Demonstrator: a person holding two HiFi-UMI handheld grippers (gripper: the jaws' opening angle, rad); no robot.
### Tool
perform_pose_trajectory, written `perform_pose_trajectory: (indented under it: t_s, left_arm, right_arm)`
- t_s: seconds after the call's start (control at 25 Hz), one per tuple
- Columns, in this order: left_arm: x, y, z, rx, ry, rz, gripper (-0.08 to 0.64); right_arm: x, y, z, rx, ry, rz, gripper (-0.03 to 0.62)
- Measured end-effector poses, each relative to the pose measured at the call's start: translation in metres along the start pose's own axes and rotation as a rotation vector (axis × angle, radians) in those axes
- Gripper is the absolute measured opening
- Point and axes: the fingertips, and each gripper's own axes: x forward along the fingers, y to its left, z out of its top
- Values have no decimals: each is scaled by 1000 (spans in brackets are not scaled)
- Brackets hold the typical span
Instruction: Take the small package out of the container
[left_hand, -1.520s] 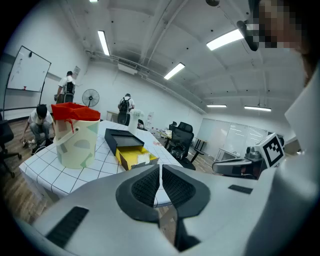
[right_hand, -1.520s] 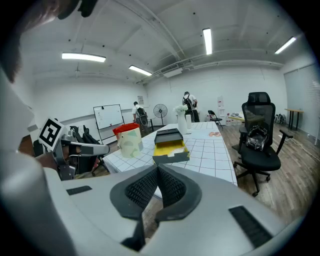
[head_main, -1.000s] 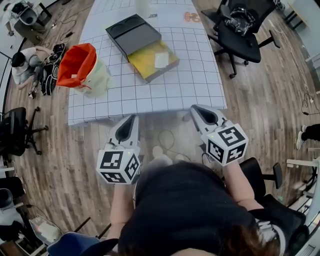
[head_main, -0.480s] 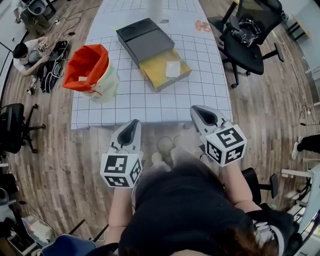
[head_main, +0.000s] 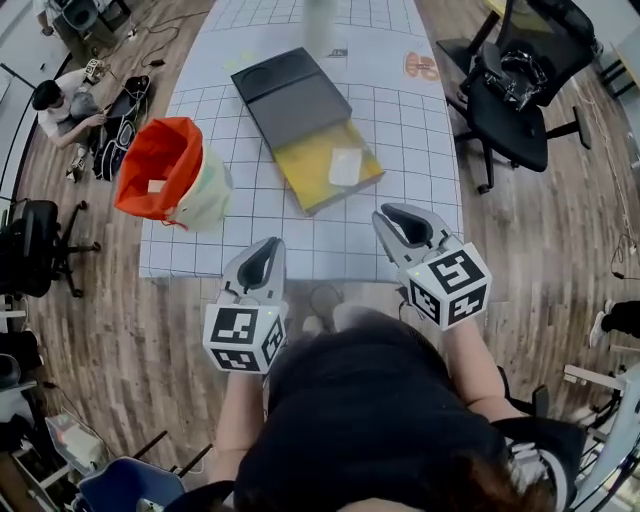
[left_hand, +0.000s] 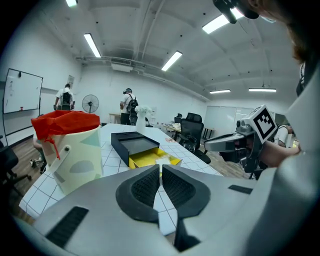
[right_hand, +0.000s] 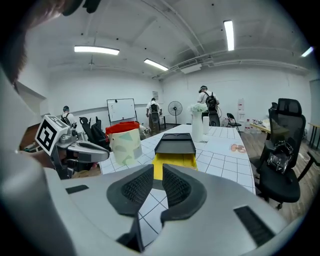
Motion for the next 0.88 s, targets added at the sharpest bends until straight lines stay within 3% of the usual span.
perform_pose_trajectory:
  t_s: [0.36,0.56,0.88]
  left_arm:
    - [69,0,27,8,24,90,38]
    - [90,10,29,26,68,106,38]
    - [135,30,38,108,132,4,40]
  right_arm:
    - [39,-65,0,-15,60,124,105]
    - [65,-76,-6,-12,110,158,137]
    - [110,-86,-21,65,228,80,176]
